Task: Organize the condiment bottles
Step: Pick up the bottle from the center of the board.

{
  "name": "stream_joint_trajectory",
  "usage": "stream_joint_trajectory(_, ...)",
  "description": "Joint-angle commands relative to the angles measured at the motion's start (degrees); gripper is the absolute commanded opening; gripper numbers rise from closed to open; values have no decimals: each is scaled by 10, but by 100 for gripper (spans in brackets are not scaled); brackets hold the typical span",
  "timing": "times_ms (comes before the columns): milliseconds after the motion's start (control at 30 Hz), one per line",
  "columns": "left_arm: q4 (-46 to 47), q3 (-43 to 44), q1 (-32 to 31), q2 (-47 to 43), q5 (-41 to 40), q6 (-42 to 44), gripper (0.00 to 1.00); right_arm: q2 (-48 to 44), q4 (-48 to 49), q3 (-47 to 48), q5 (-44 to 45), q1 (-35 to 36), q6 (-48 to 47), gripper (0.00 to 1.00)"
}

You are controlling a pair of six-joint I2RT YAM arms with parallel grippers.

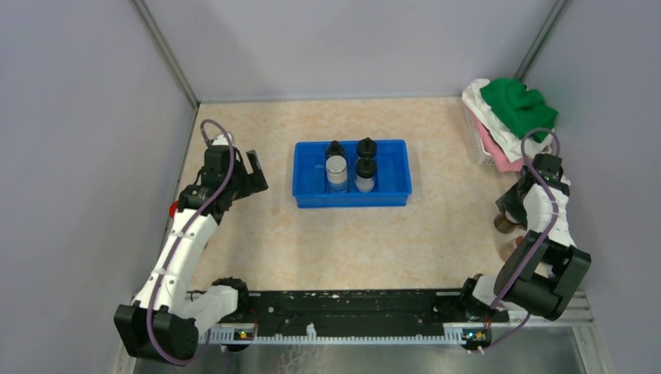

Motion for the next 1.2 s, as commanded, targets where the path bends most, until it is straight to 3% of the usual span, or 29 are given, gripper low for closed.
stream_joint_trajectory(0,19,6,-2,2,-51,11,95,8,33,19,-45,28,9,13)
stream_joint_trajectory(133,16,8,-2,6,-100,11,96,16,43,23,-47,59,14,0)
stream_joint_trajectory(567,-33,30,2,28,-263,-25,99,40,74,23,-69,90,12,0)
stream_joint_trajectory(767,-34,31,23,47,-297,-35,99,43,78,26,-74,91,6,0)
stream_joint_trajectory(1167,-11,20,181,70,-203,-44,99,51,76,35,-79,98,4,0)
